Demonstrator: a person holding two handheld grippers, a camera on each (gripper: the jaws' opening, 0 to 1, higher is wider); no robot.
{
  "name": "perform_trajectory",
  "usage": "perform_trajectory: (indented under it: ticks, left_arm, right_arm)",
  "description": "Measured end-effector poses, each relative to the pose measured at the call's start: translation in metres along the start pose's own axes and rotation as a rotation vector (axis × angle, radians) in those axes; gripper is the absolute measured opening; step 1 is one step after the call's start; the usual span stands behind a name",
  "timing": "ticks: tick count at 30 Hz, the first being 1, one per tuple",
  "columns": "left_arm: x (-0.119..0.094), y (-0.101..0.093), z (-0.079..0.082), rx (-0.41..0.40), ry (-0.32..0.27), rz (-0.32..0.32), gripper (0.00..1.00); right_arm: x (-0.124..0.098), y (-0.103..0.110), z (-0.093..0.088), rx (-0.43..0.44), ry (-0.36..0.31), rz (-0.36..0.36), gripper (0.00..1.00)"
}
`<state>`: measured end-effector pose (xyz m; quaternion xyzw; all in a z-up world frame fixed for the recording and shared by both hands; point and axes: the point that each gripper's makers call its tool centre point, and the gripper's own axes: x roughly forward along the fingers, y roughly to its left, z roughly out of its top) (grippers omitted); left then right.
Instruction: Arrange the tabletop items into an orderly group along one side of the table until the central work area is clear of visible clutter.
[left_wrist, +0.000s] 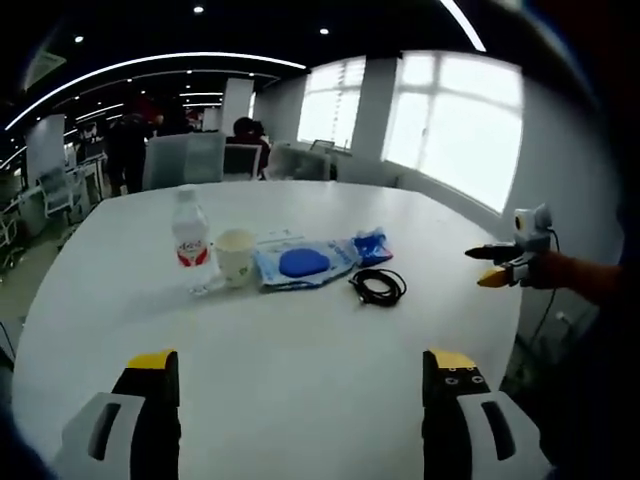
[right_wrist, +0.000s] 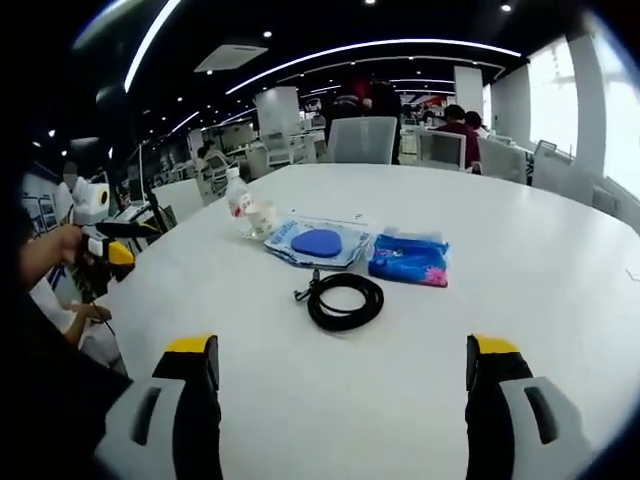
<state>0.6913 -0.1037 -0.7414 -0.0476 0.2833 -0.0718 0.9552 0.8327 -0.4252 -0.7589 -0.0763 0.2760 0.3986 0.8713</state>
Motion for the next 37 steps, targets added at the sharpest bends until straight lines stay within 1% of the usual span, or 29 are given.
perform_trajectory:
  ticks: [5, 9, 15, 16, 21, 27, 31, 37]
  left_arm:
    - [-0.010, 0.005, -0.001, 0.003, -0.021, 0.007, 1.00]
    - [-0.014, 0.018, -0.008, 0.006, -0.018, 0.010, 1.00]
    - [-0.018, 0.014, -0.006, 0.008, -0.022, 0.022, 1.00]
    - [-0.019, 0.011, -0.004, 0.007, -0.023, 0.025, 1.00]
    - [-0.019, 0.004, 0.000, 0.019, -0.022, 0.020, 1.00]
    - [-0.014, 0.002, 0.003, 0.024, -0.026, 0.010, 1.00]
    - [-0.012, 0.002, 0.003, 0.029, -0.024, -0.001, 1.00]
    - [-0.012, 0.005, 0.003, 0.025, -0.025, 0.000, 1.00]
  right_arm:
    - [-0.009, 0.003, 0.001, 0.005, -0.008, 0.004, 1.00]
    - [-0.013, 0.004, 0.001, 0.007, -0.012, -0.003, 1.00]
    - [-0.010, 0.011, 0.005, 0.002, -0.022, 0.012, 1.00]
    - [-0.009, 0.012, 0.006, 0.001, -0.026, 0.017, 1.00]
    - [-0.008, 0.010, 0.012, -0.002, -0.044, 0.016, 1.00]
    - [-0.011, 0.009, 0.016, -0.004, -0.053, 0.007, 1.00]
    - [-0.014, 0.008, 0.018, -0.005, -0.059, -0.004, 1.00]
    - [-0.016, 0.008, 0.019, 0.000, -0.065, -0.006, 1.00]
